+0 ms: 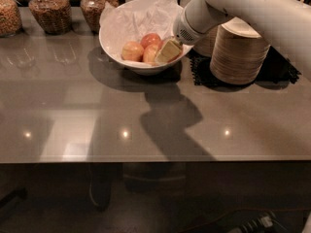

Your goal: Pick apple from white bowl

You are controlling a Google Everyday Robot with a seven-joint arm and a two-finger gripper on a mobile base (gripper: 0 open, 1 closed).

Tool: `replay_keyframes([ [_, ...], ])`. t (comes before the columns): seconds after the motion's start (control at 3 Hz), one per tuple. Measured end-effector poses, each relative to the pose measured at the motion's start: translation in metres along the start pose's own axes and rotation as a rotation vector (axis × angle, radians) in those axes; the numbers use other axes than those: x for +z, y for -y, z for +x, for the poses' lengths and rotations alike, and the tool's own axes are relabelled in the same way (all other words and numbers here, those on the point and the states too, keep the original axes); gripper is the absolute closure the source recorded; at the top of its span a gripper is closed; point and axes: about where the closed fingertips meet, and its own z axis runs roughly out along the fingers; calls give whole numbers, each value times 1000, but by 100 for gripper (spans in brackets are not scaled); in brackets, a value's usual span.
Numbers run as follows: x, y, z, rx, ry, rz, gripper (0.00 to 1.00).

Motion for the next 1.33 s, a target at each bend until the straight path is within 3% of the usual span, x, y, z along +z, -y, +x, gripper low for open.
replay_keyframes([
  [0.67, 13, -3, 15, 33, -23, -15, 35],
  [1.33, 10, -2, 13, 28, -16, -10, 77],
])
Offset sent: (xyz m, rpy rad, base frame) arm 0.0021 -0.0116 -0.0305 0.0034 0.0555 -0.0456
